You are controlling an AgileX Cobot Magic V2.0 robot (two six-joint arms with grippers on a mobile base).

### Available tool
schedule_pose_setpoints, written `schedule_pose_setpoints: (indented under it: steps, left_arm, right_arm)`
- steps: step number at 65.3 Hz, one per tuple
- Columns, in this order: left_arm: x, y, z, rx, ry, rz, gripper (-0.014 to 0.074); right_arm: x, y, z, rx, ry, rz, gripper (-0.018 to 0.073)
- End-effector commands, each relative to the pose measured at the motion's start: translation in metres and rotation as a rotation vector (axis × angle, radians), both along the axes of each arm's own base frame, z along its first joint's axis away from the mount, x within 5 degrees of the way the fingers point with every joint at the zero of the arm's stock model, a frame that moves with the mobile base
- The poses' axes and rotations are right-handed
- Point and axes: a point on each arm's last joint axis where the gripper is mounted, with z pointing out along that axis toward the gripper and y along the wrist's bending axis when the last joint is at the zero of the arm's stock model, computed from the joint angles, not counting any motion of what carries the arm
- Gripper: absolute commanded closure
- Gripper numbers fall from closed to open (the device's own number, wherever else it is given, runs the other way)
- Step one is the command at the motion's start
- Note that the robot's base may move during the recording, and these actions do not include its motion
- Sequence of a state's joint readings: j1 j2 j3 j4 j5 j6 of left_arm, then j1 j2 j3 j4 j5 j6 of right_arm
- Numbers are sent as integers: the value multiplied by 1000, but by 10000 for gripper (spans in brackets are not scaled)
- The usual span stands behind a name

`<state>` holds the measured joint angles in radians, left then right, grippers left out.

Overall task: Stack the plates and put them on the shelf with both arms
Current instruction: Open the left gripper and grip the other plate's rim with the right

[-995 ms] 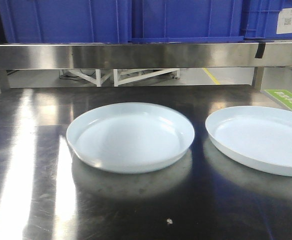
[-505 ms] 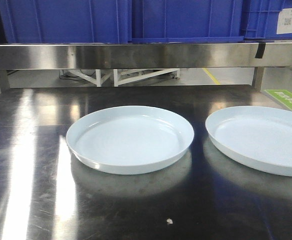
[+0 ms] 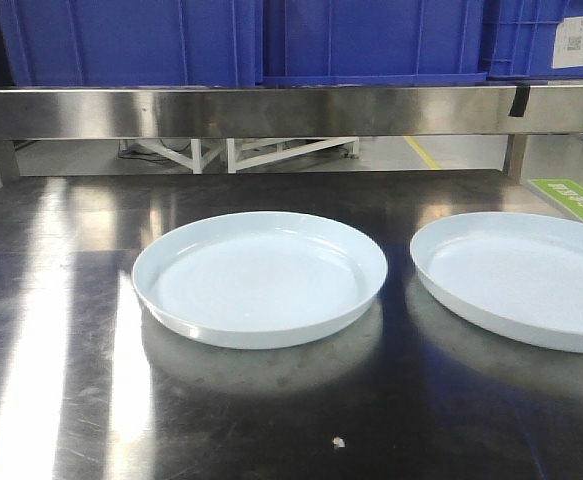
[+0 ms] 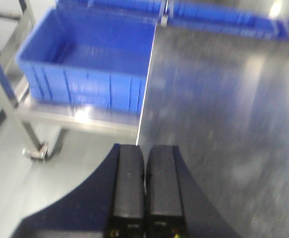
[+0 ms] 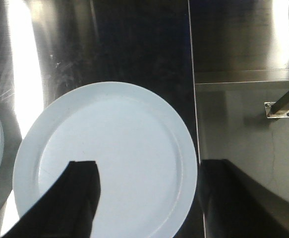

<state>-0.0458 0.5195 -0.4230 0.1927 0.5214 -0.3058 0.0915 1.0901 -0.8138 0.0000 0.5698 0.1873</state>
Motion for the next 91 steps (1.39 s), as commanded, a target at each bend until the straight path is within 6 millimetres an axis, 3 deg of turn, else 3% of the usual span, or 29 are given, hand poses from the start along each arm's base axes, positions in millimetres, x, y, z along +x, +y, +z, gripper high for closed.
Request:
schedule_pose_setpoints:
  steps: [1,31,38,44,49,68,74,83,91]
  left_arm:
    - [1,-1,9,-14,-103,-8,511]
    - [1,-1,6,-10,-99,-9,512]
    - [1,-1,6,-10,-99,-9,512]
    - [1,-1,6,-10,-99,-9,512]
    - [1,-1,6,-10,-99,-9,513]
    - [1,-1,6,-10,-99,-9,513]
    - [1,-1,6,-10,-99,-9,513]
    - [1,-1,6,-10,-99,-9,513]
    - [1,-1,6,-10,-99,-9,513]
  right_arm:
    - [3,-1,19,-11,-101,6,33]
    - [3,-1,19,-11,-95,5,56]
    - [3,-1,18,-11,-92,5,245]
    - [2,-1,17,-13,-80,5,554]
    - [2,-1,17,-12,-74,5,494]
    - [-1,-1,14,-16,-35,5,475]
    - [-1,-1,14,-16,-31,5,367]
    - [-1,-1,14,-16,-31,5,136]
    - [-1,-2,14,-20,-32,5,118]
